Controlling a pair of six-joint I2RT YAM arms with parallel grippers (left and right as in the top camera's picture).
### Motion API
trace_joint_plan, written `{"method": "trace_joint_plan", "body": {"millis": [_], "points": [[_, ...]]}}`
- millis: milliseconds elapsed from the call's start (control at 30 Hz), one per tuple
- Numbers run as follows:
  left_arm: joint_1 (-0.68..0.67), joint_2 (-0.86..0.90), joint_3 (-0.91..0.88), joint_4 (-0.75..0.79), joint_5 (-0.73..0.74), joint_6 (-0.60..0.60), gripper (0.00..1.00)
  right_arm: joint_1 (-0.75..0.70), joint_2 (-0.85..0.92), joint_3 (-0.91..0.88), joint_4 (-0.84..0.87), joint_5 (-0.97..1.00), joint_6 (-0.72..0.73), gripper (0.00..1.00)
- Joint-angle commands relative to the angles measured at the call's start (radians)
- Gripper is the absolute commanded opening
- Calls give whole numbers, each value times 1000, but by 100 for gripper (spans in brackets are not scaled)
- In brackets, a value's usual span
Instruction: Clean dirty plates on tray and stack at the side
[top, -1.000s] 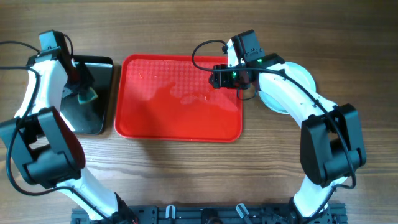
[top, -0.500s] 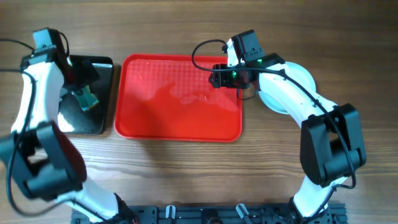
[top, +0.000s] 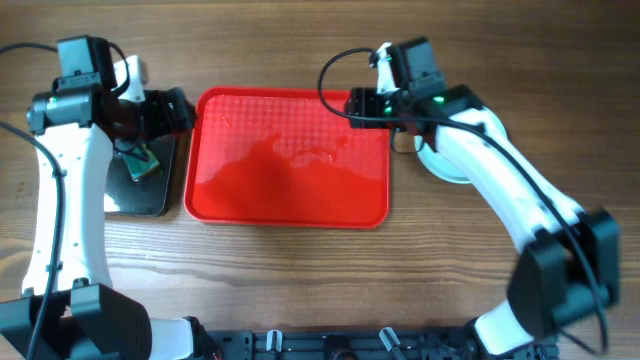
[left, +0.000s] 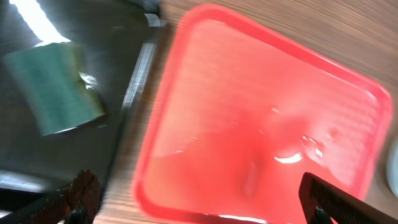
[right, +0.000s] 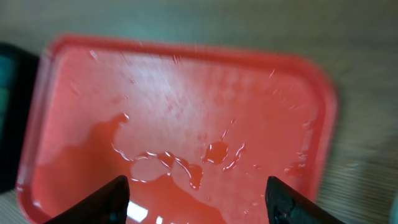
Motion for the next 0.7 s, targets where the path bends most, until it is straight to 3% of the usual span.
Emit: {"method": "trace_joint_plan", "body": {"millis": [0, 300, 667], "points": [[-45, -31, 8, 13, 124, 90, 100, -31, -155, 21, -35, 138, -16, 74], [-105, -110, 8, 73, 21, 84, 100, -122, -332, 21, -154, 232, -17, 78], [-105, -109, 7, 72, 21, 85, 100, -151, -338, 21, -191, 308, -16, 82]]}}
